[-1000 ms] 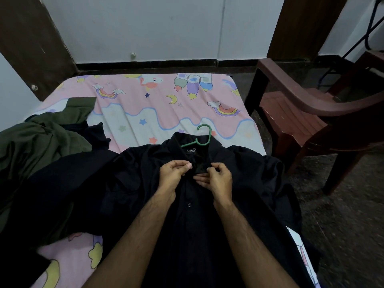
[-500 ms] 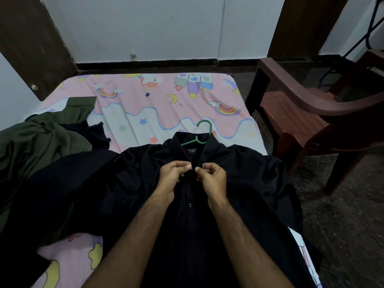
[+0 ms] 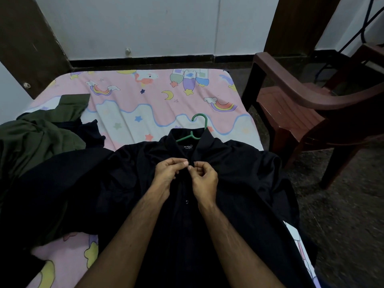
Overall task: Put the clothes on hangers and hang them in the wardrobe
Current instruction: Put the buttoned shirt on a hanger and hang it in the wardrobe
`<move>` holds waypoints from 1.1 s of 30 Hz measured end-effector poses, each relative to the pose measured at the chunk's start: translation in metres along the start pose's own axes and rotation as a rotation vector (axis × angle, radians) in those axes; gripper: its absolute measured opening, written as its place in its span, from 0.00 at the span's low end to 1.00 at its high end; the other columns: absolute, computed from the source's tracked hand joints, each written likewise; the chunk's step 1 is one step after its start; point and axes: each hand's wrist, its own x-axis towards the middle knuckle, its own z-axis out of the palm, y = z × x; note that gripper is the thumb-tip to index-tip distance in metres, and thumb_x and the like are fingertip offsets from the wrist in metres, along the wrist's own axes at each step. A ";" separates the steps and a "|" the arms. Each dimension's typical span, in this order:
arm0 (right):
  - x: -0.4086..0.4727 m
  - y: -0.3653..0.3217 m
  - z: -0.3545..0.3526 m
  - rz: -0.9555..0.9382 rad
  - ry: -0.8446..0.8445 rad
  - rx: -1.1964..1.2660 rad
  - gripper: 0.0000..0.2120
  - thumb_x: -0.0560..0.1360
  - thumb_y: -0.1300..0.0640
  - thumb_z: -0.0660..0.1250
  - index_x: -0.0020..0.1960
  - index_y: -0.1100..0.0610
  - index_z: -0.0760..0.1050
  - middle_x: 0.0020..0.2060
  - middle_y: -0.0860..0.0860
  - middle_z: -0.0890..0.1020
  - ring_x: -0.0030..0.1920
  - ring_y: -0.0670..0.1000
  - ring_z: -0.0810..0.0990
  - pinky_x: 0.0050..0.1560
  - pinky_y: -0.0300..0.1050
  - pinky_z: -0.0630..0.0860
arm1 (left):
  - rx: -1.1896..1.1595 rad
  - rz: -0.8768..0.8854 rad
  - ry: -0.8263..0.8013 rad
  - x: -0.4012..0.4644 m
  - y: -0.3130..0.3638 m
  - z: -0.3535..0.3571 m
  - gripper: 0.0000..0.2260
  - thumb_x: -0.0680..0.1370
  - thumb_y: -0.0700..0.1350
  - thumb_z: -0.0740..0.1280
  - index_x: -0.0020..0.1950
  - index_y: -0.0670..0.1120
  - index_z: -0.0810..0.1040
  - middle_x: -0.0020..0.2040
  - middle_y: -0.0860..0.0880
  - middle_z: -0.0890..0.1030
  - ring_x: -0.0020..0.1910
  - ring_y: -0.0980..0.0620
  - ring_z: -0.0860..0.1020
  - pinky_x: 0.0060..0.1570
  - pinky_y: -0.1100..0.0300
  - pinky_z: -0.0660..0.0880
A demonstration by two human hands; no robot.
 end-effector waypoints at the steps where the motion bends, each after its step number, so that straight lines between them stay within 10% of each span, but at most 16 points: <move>1: -0.001 0.001 -0.001 -0.009 -0.001 0.010 0.05 0.75 0.59 0.74 0.47 0.50 0.80 0.40 0.47 0.84 0.41 0.42 0.83 0.46 0.36 0.80 | 0.001 0.010 0.005 0.000 0.000 0.002 0.03 0.73 0.38 0.75 0.45 0.45 0.85 0.30 0.57 0.80 0.27 0.64 0.72 0.30 0.72 0.67; 14: -0.007 0.007 0.000 -0.135 0.001 0.021 0.06 0.75 0.62 0.74 0.50 0.53 0.82 0.38 0.48 0.82 0.39 0.43 0.80 0.44 0.36 0.78 | 0.109 0.056 0.010 0.006 -0.004 0.002 0.08 0.72 0.41 0.77 0.45 0.37 0.84 0.32 0.53 0.82 0.31 0.62 0.76 0.31 0.73 0.71; 20: -0.007 0.010 0.000 -0.156 -0.053 -0.035 0.11 0.74 0.67 0.70 0.52 0.54 0.81 0.41 0.48 0.83 0.40 0.45 0.80 0.44 0.36 0.78 | 0.226 0.042 0.029 0.006 -0.005 0.008 0.15 0.62 0.44 0.80 0.45 0.44 0.81 0.41 0.46 0.86 0.43 0.49 0.85 0.48 0.56 0.80; 33: 0.000 0.009 -0.008 -0.041 -0.024 0.061 0.06 0.74 0.65 0.74 0.51 0.58 0.83 0.44 0.48 0.86 0.44 0.42 0.85 0.49 0.35 0.80 | 0.205 0.144 0.092 0.004 -0.012 0.007 0.06 0.75 0.35 0.72 0.44 0.46 0.82 0.40 0.47 0.84 0.38 0.57 0.81 0.39 0.71 0.76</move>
